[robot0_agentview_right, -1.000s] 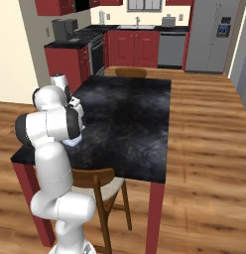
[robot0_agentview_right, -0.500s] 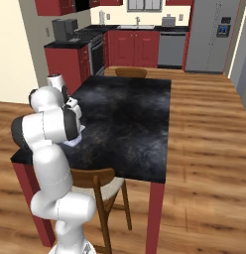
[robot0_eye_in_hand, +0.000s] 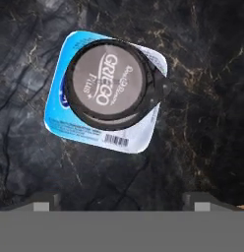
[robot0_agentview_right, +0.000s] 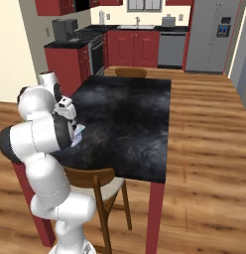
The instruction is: Stack the yogurt containers by placing the smaller containers on top of the larger containers.
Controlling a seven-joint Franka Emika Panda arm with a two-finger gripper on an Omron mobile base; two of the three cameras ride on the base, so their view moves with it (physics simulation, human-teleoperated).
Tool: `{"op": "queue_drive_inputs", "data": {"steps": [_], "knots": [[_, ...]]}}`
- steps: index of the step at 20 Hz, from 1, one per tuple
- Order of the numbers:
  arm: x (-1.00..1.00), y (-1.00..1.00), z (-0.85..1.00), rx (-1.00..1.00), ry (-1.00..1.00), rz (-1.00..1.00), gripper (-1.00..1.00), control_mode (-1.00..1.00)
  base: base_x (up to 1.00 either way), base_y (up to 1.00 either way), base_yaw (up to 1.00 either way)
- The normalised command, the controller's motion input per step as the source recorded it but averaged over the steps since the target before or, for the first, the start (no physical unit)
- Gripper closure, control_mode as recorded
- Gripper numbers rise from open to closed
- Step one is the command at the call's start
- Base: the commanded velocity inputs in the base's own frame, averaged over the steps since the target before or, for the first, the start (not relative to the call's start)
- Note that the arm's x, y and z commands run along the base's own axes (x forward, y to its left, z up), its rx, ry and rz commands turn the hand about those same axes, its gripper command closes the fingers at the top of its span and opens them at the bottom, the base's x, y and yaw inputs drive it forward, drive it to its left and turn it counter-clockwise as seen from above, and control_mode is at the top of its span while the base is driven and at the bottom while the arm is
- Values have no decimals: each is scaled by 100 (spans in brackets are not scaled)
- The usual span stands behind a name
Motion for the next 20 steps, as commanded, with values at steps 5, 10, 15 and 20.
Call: {"op": "queue_drive_inputs", "data": {"steps": [5, 10, 15, 20], "knots": [[-63, -39, 29, 2, -9, 0, -100, -100, 0, 0, 0], [-52, -73, 9, 9, -9, 0, -100, -100, 0, 0, 0], [-53, -81, 10, 13, -6, 0, -100, -100, 0, 0, 0], [-81, -77, 26, 17, -8, 0, -100, -100, 0, 0, 0]]}}
